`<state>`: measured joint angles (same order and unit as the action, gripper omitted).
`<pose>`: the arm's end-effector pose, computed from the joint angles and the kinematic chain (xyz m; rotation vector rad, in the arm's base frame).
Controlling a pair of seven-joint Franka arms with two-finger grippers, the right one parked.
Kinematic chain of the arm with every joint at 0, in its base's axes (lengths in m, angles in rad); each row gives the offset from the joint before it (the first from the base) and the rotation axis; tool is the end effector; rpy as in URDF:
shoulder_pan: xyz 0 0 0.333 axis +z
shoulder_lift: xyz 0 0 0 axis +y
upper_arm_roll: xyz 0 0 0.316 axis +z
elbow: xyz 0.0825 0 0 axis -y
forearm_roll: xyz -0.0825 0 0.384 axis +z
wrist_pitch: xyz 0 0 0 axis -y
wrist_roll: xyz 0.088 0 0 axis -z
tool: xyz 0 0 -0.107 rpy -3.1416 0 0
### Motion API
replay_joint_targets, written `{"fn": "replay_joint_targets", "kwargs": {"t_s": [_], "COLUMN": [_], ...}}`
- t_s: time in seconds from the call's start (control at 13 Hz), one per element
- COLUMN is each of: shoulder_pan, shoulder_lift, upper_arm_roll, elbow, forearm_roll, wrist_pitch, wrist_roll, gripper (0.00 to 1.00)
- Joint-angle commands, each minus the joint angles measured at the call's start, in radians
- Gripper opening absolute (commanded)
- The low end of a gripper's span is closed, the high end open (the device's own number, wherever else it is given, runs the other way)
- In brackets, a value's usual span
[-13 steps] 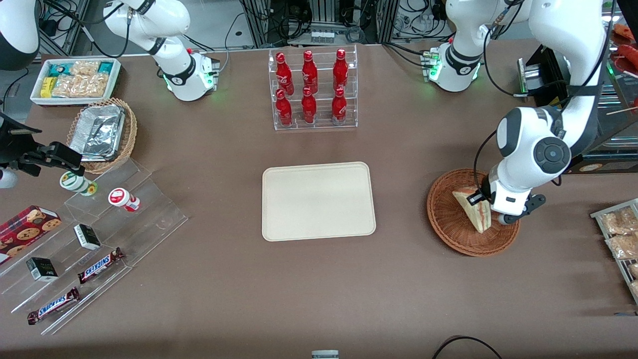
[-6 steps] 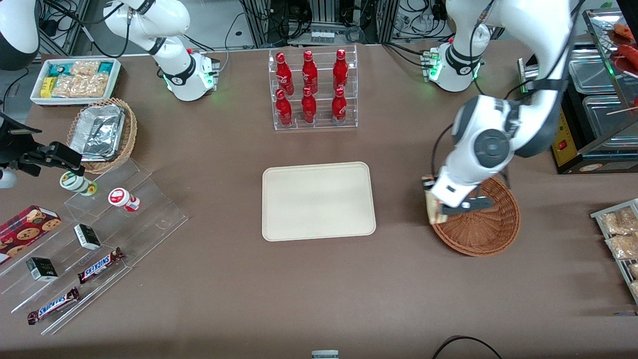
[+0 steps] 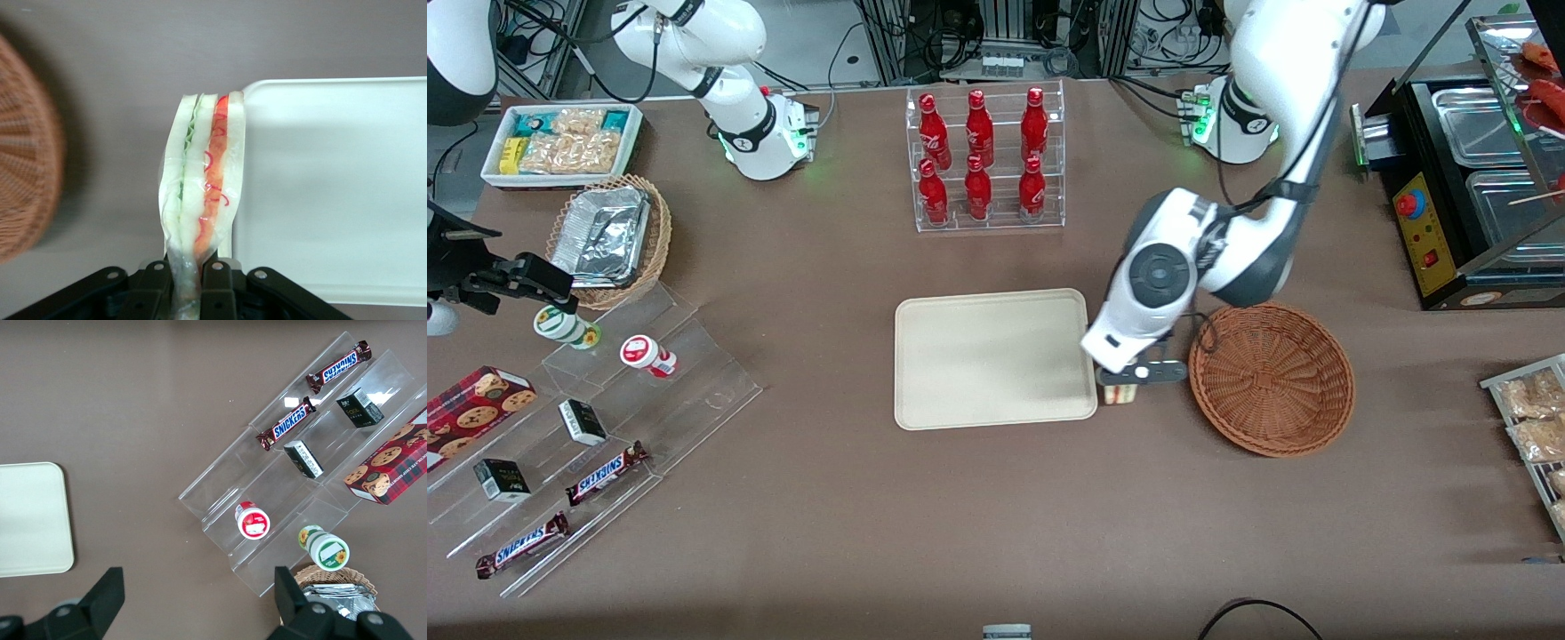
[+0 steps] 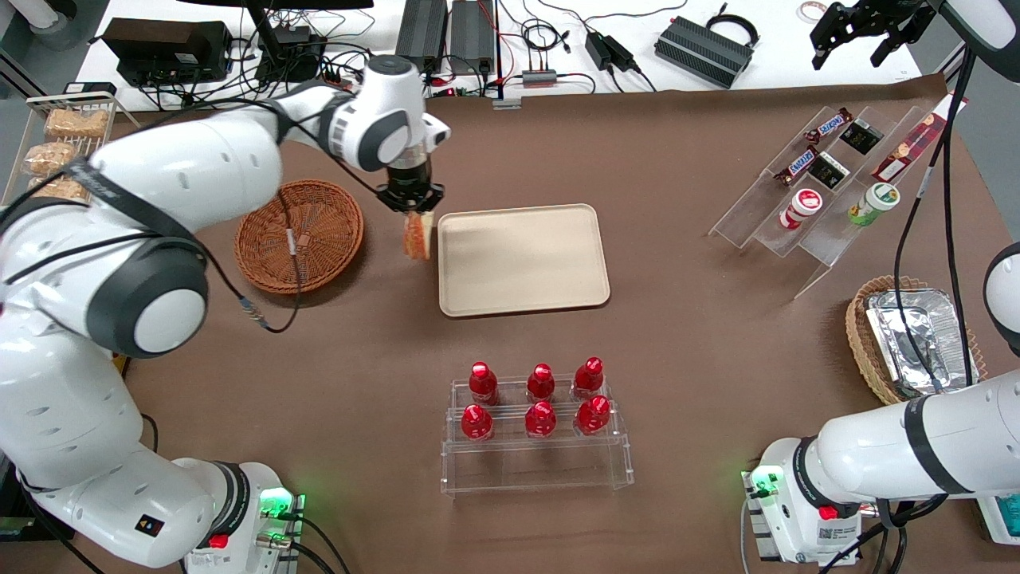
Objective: Place sandwich from basket to tray
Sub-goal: 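Lift the sandwich with the left gripper and carry it over the tray, then lower the held sandwich onto the beige tray with the left gripper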
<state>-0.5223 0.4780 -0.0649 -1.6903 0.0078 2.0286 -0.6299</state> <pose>0.5476 -0.3590 0.3102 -3.0747 -0.0676 0.1960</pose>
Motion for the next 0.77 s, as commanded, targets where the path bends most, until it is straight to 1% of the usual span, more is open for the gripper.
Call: {"fn": "replay_joint_targets", "kwargs": {"t_s": [0.0,0.23,0.69], "shoulder_pan": [-0.079,-0.154,-0.225], "shoulder_lift": [0.12,0.211,0.352], "upper_arm_roll": [0.014,0.014,0.01], "elbow": [0.156,0.262,0.435], "forearm_roll": [-0.025,-0.029,-0.037], "wrist_pitch": [-0.025,-0.018,-0.007], "wrist_roll": [-0.12,-0.238,-0.358], "gripper": [0.0,0.0,0.0]}}
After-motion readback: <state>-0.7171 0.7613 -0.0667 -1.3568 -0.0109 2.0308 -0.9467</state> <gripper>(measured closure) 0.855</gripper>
